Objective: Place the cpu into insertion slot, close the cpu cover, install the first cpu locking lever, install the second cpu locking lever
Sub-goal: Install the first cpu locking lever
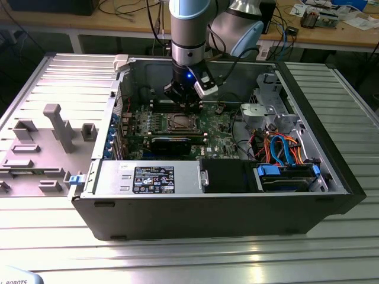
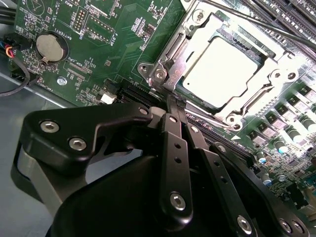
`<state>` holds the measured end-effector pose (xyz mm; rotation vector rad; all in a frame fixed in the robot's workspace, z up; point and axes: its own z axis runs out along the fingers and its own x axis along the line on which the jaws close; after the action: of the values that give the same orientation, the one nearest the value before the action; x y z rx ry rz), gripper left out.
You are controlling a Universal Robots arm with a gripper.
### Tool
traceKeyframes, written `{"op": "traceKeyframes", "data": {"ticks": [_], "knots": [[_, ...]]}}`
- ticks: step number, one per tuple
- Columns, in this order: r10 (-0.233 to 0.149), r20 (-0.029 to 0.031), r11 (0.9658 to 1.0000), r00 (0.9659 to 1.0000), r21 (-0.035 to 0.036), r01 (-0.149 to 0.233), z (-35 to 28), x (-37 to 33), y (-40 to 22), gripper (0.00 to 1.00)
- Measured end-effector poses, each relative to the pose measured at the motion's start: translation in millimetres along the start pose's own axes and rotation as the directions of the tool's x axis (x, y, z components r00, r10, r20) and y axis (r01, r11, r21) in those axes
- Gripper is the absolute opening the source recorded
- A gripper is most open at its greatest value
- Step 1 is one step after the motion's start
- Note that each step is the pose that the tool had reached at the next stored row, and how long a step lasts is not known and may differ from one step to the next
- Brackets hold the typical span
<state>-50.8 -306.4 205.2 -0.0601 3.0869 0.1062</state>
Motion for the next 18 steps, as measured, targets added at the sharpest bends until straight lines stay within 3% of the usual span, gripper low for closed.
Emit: {"op": "traceKeyframes", "data": {"ticks": [11,18], "knots": [[0.0,-0.0001,1.0,1.0,0.0033,0.0,0.3,-4.2,0.0,0.11],[-0.001,-0.0009,0.9998,1.0,0.0176,0.001,1.1,-4.6,-0.1,0.11]]}}
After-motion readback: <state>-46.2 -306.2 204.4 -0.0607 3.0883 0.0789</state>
